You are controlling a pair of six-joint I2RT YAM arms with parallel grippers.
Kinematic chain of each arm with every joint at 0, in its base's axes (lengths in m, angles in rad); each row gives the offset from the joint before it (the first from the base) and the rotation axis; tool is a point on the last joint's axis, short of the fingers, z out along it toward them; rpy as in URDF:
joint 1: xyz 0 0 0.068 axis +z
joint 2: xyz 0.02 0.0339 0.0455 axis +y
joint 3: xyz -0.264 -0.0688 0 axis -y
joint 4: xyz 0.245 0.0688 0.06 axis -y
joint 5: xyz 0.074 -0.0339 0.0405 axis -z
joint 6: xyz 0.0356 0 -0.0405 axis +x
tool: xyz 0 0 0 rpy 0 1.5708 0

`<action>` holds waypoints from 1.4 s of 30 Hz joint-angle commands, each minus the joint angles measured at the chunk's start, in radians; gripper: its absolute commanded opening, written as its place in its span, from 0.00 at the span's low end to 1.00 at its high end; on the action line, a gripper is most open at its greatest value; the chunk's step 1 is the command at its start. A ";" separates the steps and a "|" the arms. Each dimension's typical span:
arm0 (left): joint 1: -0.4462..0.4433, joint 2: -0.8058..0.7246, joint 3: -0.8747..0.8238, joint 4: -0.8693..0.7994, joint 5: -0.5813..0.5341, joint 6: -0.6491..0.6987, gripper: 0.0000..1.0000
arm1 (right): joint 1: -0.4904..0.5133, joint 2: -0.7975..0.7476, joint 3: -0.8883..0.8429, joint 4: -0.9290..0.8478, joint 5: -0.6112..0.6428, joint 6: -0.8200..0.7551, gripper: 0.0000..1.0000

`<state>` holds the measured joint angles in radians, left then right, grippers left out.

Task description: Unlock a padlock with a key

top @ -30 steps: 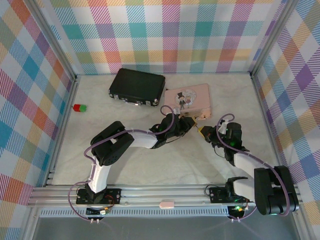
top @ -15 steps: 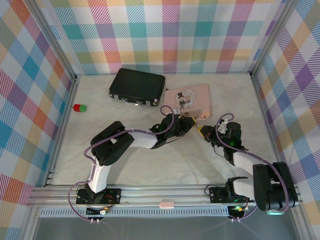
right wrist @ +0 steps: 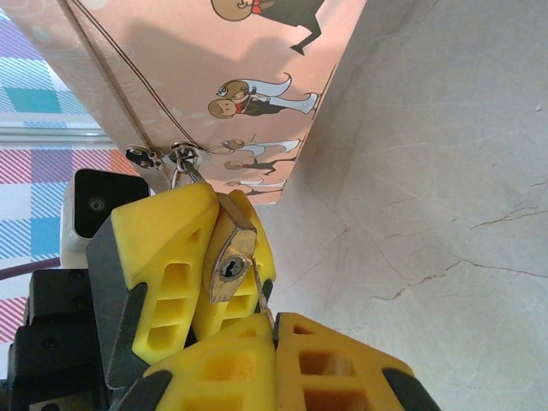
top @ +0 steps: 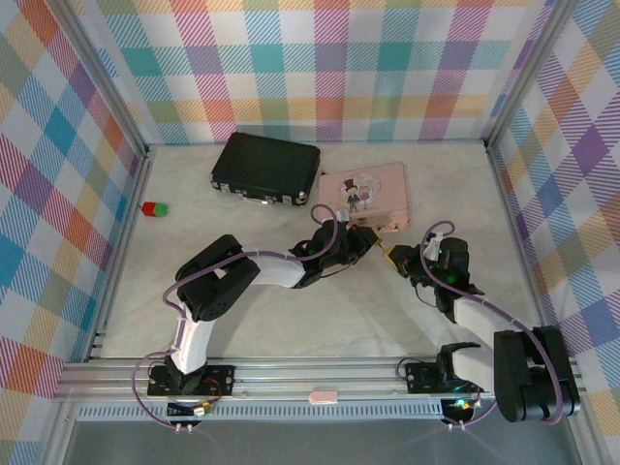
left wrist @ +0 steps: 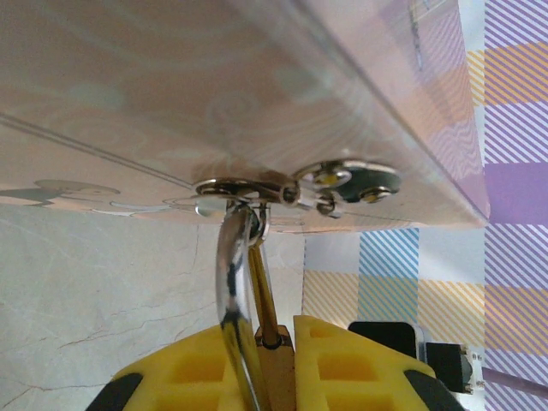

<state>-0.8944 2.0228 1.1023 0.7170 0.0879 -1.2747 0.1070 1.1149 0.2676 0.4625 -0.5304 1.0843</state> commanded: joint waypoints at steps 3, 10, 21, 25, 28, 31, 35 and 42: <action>-0.005 -0.010 0.011 0.086 0.001 -0.003 0.00 | 0.003 -0.051 0.038 -0.052 0.020 -0.036 0.00; -0.006 -0.004 0.016 0.093 0.005 -0.009 0.00 | 0.003 -0.050 0.035 -0.036 0.014 -0.030 0.00; -0.006 -0.009 0.014 0.095 0.002 -0.009 0.00 | 0.003 0.034 0.028 0.075 -0.014 0.003 0.00; -0.006 -0.007 0.014 0.093 0.003 -0.009 0.00 | 0.003 -0.001 0.037 0.032 -0.004 -0.013 0.00; -0.006 -0.004 0.014 0.094 0.001 -0.011 0.00 | 0.003 -0.031 0.041 -0.002 0.003 -0.021 0.00; -0.006 -0.001 0.016 0.098 0.003 -0.013 0.00 | 0.003 -0.027 0.039 0.012 -0.003 -0.011 0.00; -0.006 -0.004 0.016 0.099 0.003 -0.012 0.00 | 0.005 0.006 0.033 0.063 -0.017 0.013 0.00; -0.006 -0.003 0.013 0.094 -0.001 -0.008 0.00 | 0.005 0.012 0.031 0.076 -0.029 0.027 0.00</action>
<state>-0.8944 2.0228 1.1023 0.7341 0.0704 -1.2762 0.1074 1.1332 0.2768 0.4961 -0.5358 1.1004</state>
